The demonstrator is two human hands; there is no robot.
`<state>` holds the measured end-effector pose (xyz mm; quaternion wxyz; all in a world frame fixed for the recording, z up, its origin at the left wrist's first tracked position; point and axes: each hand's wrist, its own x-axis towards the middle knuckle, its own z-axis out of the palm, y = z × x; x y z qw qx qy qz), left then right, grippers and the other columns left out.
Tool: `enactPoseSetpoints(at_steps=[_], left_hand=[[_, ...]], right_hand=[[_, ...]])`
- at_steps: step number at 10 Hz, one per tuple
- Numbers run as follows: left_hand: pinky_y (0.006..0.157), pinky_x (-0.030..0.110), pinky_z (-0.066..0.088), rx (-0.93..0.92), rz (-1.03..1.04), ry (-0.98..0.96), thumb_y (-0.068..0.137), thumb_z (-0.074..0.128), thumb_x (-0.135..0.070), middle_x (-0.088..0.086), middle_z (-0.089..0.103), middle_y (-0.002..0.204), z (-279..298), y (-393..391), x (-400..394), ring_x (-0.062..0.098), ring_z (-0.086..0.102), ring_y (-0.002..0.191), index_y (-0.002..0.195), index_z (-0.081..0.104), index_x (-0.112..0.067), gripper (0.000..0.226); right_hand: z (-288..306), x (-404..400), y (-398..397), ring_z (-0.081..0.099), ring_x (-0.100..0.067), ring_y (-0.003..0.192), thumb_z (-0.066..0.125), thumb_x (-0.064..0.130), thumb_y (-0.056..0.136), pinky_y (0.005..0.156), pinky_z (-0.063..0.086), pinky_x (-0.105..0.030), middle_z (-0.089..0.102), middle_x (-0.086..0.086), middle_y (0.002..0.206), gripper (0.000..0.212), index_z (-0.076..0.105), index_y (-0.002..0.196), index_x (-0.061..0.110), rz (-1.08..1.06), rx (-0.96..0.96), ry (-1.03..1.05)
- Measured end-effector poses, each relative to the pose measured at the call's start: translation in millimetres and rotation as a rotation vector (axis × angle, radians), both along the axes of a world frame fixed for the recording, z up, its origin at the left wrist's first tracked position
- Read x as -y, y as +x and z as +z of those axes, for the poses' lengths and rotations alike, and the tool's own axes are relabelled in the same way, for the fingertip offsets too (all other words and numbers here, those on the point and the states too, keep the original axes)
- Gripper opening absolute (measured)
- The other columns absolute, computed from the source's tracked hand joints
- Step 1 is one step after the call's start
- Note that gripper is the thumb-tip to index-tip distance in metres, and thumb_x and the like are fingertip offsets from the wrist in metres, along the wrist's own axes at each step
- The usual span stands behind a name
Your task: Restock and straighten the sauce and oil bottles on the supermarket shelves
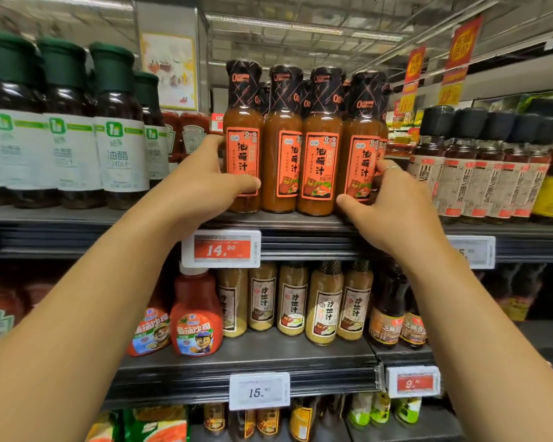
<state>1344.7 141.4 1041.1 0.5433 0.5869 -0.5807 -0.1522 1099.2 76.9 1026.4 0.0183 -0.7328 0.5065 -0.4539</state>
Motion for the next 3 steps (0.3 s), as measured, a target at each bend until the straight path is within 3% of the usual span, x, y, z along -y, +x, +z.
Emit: enactPoseSetpoints(at_steps=[1,2,3], left_hand=[[0.095,0.038,0.055,-0.022,0.004,-0.01,0.08,0.081,-0.026,-0.009,0.071,0.11,-2.2,1.0,-0.4,0.008,0.071,0.1,0.141,0.047,-0.03,0.07],[0.086,0.031,0.056,-0.013,0.077,-0.109,0.078,0.081,-0.026,-0.013,0.068,0.107,-5.1,1.4,-5.6,-0.002,0.071,0.091,0.135,0.049,-0.029,0.065],[0.088,0.034,0.054,-0.033,0.125,-0.146,0.069,0.08,-0.039,-0.011,0.063,0.118,-7.0,5.7,-23.4,0.001,0.066,0.102,0.133,0.048,-0.035,0.072]], right_hand=[[-4.9,2.0,-2.2,0.065,-0.023,0.111,0.072,0.045,0.085,0.091,0.055,-0.038,0.072,0.004,0.114,0.052,0.057,0.129,0.023,0.001,0.002,-0.025],[-10.8,-1.4,-4.5,0.066,-0.025,0.107,0.068,0.044,0.086,0.086,0.053,-0.036,0.071,0.001,0.113,0.052,0.056,0.13,0.02,-0.013,-0.003,-0.103],[-18.1,-15.0,-9.4,0.065,-0.023,0.101,0.066,0.037,0.089,0.08,0.046,-0.03,0.07,-0.001,0.107,0.048,0.057,0.131,0.016,-0.022,0.051,-0.211]])
